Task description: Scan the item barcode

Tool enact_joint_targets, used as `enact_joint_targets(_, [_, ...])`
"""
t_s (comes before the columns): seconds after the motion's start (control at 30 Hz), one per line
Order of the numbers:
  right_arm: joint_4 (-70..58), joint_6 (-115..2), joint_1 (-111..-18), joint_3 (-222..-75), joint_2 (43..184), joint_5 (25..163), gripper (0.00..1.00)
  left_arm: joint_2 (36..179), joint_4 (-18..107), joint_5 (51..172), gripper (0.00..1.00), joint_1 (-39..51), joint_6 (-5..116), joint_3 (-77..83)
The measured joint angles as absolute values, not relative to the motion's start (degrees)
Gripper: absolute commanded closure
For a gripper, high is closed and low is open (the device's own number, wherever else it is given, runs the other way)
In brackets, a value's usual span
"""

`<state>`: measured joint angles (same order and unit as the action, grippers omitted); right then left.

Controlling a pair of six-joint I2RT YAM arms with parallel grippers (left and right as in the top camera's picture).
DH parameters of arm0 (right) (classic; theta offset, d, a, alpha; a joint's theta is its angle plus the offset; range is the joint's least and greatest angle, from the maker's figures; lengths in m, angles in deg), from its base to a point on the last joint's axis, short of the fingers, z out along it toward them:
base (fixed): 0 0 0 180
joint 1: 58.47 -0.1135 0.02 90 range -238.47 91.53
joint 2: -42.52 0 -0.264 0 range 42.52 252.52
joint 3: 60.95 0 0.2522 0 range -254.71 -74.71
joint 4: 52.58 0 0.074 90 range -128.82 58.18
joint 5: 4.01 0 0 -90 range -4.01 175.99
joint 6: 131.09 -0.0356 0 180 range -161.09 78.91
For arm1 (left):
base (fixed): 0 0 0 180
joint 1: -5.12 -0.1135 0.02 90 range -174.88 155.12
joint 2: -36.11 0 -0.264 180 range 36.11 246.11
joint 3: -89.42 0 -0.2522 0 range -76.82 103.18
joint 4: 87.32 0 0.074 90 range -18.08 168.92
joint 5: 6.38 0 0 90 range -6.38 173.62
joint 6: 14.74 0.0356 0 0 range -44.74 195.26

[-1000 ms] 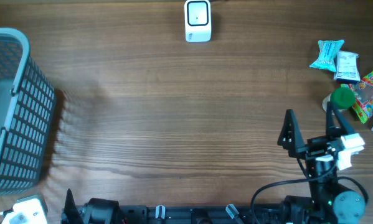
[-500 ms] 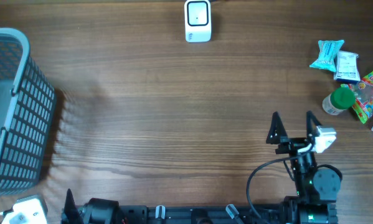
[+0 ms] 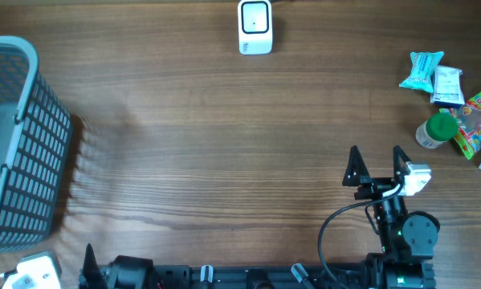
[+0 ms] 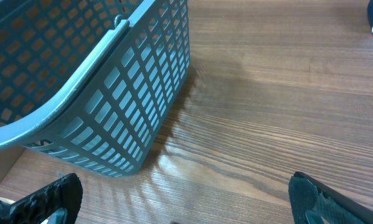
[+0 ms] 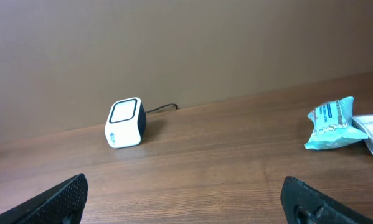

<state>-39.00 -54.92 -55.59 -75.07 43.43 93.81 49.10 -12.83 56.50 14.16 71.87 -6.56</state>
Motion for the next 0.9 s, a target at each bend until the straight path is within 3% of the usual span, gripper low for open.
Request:
enact_joint_targets(0.3, [-39.03, -54.92, -55.59, -75.07, 43.43, 93.79, 0.00, 49.10, -11.45, 58.54, 0.00, 14.16, 71.89, -6.54])
enact_joint_targets(0.5, [-39.03, -54.92, -55.59, -75.07, 43.43, 93.63, 0.00, 48.66, 14.76, 67.54, 0.00, 14.16, 71.65, -13.58])
enact_joint_targets(0.7, [-39.03, -54.92, -55.59, -75.07, 43.43, 93.57, 0.00, 48.60, 40.68, 71.65, 0.00, 14.16, 71.49, -34.62])
enact_joint_targets(0.9, [-39.00, -54.92, -55.59, -75.07, 43.43, 93.59, 0.00, 45.76, 57.99, 73.49, 0.00, 12.74, 71.47, -54.45])
